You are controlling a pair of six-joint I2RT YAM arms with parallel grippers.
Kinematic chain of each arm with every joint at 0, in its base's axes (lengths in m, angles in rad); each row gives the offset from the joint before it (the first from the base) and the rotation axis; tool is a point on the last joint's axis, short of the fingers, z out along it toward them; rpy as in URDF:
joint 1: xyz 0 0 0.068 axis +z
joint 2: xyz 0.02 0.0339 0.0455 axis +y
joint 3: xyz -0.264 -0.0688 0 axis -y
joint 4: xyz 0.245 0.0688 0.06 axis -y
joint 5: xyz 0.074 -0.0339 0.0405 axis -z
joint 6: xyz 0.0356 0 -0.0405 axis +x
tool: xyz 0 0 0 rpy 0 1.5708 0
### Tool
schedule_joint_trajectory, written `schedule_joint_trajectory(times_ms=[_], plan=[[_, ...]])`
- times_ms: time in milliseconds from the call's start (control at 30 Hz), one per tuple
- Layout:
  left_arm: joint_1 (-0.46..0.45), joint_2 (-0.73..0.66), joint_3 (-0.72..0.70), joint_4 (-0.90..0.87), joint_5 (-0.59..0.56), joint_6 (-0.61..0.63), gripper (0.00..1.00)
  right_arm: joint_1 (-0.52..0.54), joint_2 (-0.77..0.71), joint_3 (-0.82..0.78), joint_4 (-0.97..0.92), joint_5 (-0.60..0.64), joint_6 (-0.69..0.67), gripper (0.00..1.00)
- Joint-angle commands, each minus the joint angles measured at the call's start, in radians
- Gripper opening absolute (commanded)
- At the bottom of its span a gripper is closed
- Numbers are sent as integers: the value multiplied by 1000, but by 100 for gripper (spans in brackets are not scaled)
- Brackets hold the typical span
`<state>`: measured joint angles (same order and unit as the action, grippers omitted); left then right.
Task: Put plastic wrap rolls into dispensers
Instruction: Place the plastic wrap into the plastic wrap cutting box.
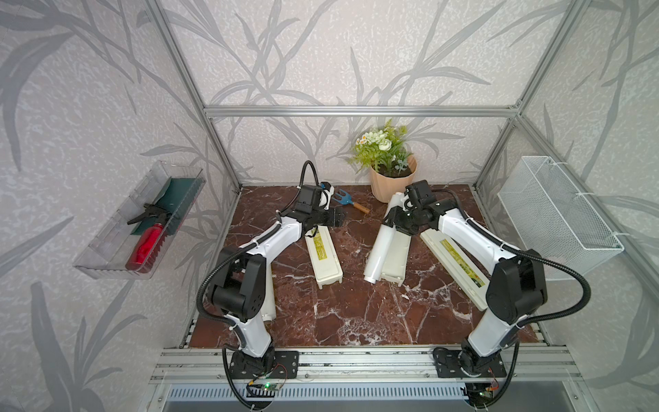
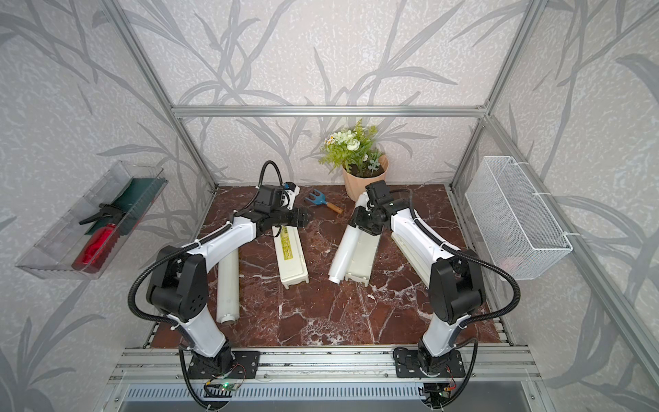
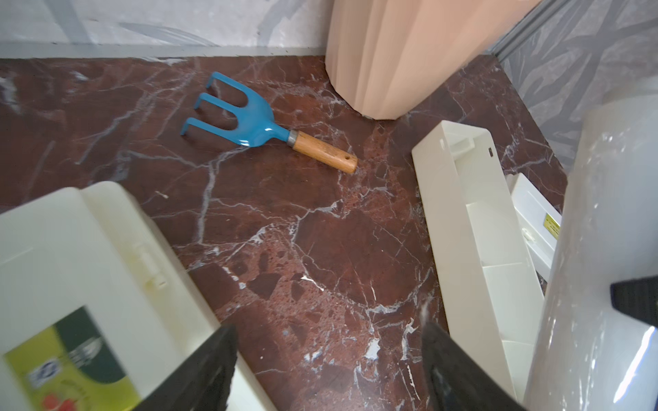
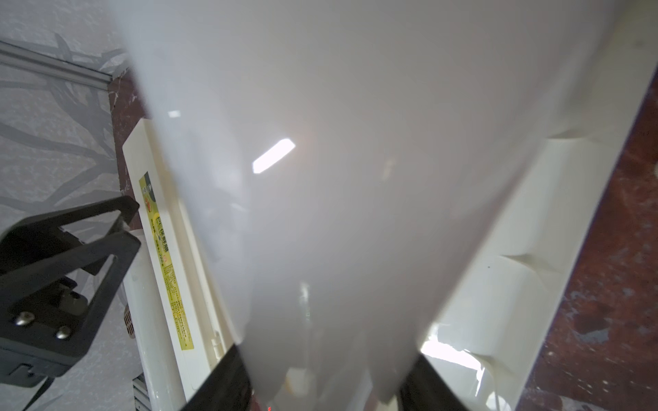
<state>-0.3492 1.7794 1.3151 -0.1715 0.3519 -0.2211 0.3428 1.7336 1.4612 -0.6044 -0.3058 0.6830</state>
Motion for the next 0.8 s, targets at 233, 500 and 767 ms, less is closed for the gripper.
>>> schedule_joint_trajectory(times_ms=[233,500,767], plan=[[-69,106,90,-17,62,-6,81,-125,-35,85,10,-161,-2,8],[-107,149,118,-17,134,-14,80,-180,9,118,-30,-254,-30,7],[-137,170,134,-40,149,10,79,-212,51,212,-162,-292,-138,6]])
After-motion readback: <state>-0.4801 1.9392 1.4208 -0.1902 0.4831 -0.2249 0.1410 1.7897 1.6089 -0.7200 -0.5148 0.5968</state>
